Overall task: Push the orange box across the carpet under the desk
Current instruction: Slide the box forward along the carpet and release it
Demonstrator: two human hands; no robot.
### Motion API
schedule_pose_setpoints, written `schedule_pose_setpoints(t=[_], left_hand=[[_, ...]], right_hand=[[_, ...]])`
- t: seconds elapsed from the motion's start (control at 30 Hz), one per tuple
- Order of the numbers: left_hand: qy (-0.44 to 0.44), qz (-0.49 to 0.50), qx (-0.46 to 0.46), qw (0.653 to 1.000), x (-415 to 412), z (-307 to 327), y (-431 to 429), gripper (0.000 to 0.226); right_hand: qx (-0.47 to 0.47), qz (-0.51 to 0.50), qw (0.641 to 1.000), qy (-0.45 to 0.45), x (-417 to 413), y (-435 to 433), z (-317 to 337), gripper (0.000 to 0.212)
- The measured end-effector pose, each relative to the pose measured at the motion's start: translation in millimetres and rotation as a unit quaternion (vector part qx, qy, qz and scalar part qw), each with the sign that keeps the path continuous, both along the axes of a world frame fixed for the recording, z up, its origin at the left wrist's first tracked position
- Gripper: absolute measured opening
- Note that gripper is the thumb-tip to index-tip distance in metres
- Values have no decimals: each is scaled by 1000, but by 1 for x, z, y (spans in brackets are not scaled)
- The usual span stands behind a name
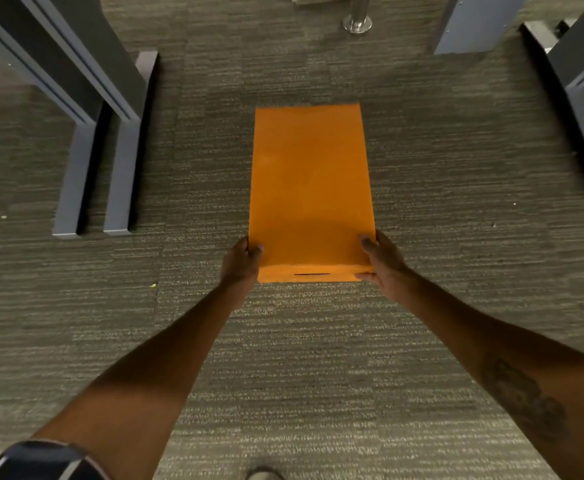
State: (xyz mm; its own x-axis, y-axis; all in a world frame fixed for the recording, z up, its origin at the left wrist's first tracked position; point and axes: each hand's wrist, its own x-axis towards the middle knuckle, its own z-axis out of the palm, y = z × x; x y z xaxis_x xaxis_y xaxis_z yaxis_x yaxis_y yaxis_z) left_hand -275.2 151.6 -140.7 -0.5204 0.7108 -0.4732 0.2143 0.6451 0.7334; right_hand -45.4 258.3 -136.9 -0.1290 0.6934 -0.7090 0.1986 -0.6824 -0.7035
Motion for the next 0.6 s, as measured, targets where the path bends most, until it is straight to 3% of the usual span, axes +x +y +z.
schedule_pose_setpoints(t=[0.6], left_hand=[[36, -18, -29, 999, -5, 2, 5, 34]], right_hand=[[47, 40, 997, -43, -7, 4, -3, 47]])
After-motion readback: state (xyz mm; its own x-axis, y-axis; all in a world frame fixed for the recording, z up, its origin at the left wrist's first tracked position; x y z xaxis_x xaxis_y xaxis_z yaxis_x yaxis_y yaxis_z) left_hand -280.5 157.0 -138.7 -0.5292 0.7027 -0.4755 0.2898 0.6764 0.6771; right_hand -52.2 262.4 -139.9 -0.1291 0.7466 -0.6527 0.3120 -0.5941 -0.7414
